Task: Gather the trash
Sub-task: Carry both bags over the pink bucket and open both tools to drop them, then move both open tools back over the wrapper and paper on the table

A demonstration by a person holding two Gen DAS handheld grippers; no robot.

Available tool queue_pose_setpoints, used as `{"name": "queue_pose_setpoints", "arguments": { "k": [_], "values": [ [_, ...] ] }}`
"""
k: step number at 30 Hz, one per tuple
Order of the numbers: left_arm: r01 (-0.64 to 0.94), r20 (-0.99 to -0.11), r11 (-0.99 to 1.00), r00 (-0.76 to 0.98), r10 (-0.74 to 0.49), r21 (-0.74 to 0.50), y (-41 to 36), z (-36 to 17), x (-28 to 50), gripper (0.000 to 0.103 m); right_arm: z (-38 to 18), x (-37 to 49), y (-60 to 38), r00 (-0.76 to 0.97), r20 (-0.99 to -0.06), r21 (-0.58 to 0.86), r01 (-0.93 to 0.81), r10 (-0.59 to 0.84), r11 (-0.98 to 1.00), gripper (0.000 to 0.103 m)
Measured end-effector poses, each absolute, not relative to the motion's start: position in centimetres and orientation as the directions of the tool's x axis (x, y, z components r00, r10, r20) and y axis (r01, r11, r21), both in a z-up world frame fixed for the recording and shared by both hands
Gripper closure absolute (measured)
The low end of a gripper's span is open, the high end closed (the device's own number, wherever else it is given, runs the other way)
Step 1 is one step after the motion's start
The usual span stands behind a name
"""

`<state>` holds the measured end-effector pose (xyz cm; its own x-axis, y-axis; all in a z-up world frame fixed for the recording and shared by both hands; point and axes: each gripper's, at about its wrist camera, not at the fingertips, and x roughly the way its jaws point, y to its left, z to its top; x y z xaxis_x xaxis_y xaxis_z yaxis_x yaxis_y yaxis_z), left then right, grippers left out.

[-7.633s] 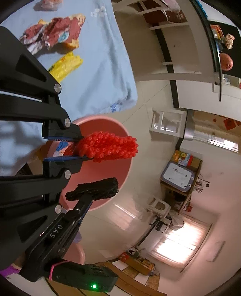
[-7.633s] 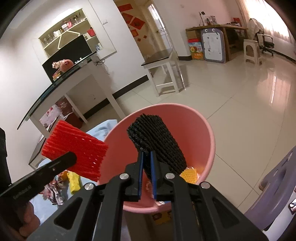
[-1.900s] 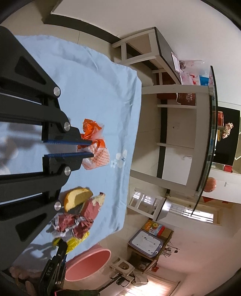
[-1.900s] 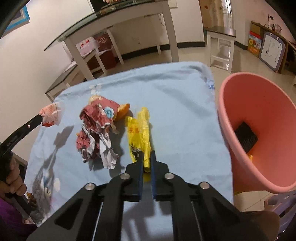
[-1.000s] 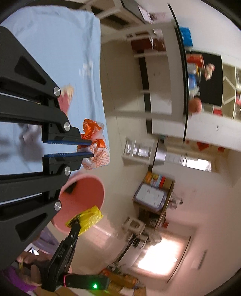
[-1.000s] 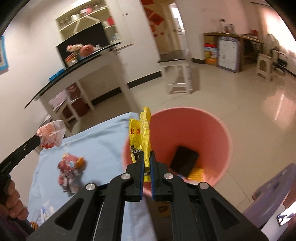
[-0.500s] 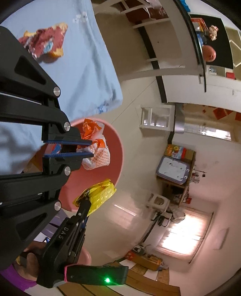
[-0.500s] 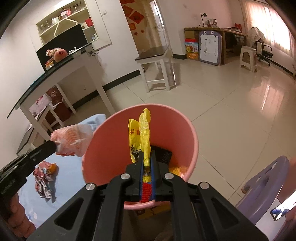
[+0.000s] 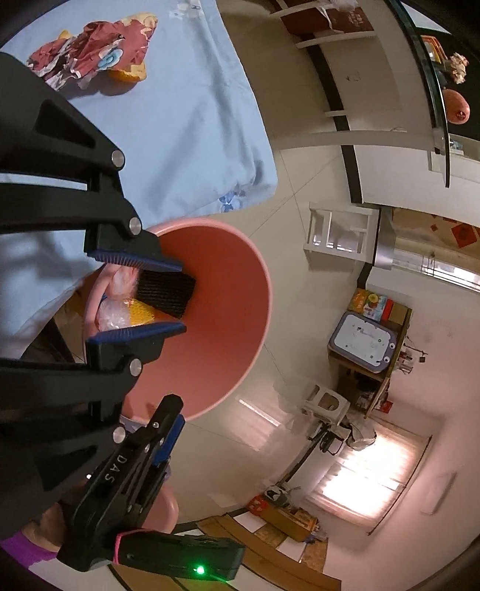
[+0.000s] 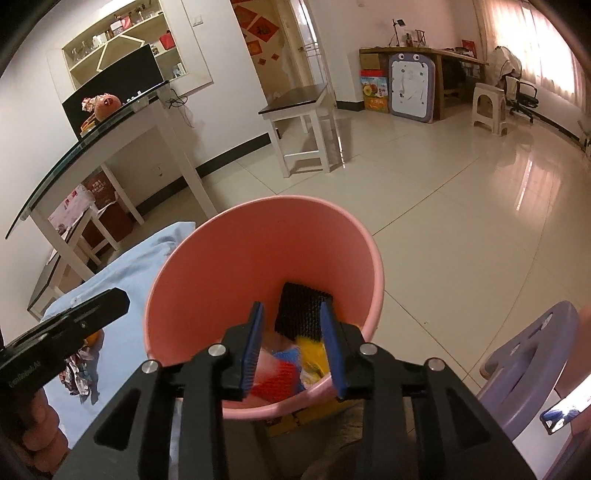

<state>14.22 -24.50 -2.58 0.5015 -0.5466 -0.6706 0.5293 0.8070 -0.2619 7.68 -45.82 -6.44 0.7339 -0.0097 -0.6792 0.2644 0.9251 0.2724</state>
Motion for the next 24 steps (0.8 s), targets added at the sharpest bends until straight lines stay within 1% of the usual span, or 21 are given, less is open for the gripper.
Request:
{"name": "queue_pose_setpoints", "arguments": {
  "k": [9, 15, 24],
  "values": [
    [0.506, -0.651, 0.825, 0.542, -0.531, -0.252, -22.8, -1.5, 13.0, 0.075, -5.4, 6.9, -44.1, 0.755, -0.655, 0.292, 0.217, 0.029, 0.932, 0.072],
    [0.484, -0.634, 0.851, 0.597, -0.491, -0.204, -20.9, -0.5, 11.3, 0.075, -4.2, 6.3, -41.7, 0.773, -0.63, 0.312, 0.159, 0.079, 0.937, 0.071],
    [0.402, -0.609, 0.897, 0.67, -0.425, -0.185, -14.6, 0.6, 9.2, 0.075, -2.9, 5.2, -37.1, 0.775, -0.613, 0.308, 0.057, 0.152, 0.95, 0.071]
  ]
}}
